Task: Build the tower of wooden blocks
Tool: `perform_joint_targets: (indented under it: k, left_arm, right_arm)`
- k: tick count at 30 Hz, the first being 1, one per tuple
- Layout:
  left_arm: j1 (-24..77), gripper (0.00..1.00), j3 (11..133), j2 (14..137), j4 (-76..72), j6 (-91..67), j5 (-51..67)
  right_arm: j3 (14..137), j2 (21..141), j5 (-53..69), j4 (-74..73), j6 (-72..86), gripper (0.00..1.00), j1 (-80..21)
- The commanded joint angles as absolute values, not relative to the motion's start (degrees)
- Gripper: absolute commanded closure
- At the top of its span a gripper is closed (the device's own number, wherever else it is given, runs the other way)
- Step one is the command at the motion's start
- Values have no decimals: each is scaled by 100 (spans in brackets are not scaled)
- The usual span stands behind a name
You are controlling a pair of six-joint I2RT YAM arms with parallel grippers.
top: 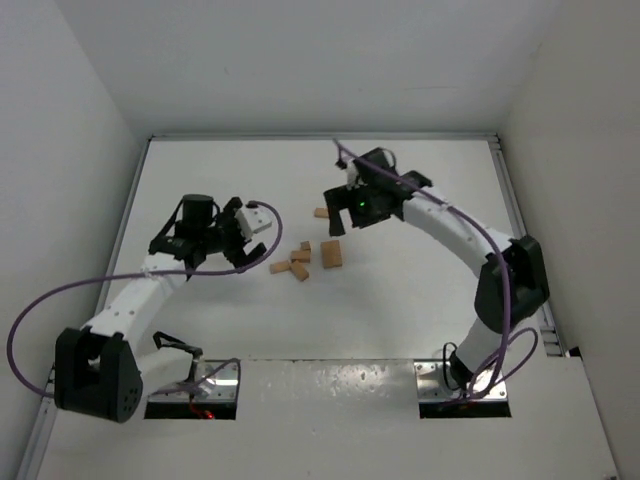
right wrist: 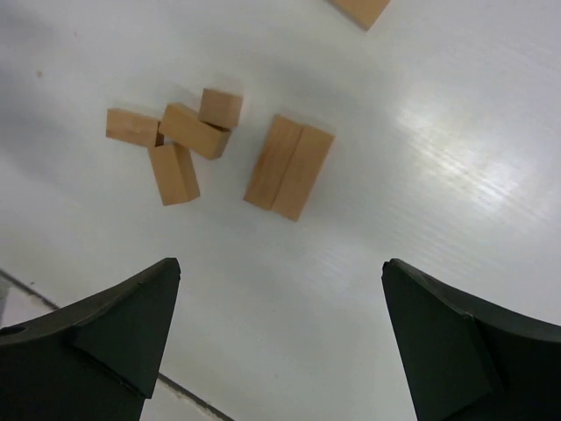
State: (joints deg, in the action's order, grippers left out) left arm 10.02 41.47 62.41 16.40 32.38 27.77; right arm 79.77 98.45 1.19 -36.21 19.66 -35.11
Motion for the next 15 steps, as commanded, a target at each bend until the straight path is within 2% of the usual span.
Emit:
perform_joint_targets:
  k: [1, 5, 8, 9, 10, 11, 14, 15]
  left_arm:
    - [1212, 1, 4675, 6986, 3277, 5855, 4025]
    - [1345, 1, 4737, 7181, 3498, 7109, 3973]
    - [1397, 1, 4589, 7094, 3498, 7750, 4095]
    - [1458, 9, 4518, 7023, 3446, 7882, 4096]
    - [1511, 25, 4413, 6901, 3445, 8301, 4296]
    - [1512, 31, 4412, 6899, 3445, 8306, 4350]
    - [1792, 43, 4516, 6986, 3839, 8771, 4412]
    - [1984, 52, 4631, 7257, 4024, 8850, 4360]
  right_arm:
    - [7867, 9651, 2383, -3842, 1100, 2, -2340]
    - [7453, 9545, 3513, -3726, 1108, 2, -1075]
    - [7120, 9256, 3428, -3560, 994, 4, -642]
    - [7058, 9211, 3367, -3481, 967, 7, -563]
    - [6901, 9124, 3314, -3463, 906, 17, -475]
    - [6899, 9123, 3313, -3498, 957, 18, -396]
    - [6672, 9061, 3418, -3358, 1185, 30, -273]
    - [6636, 9044, 3480, -3314, 1204, 33, -151]
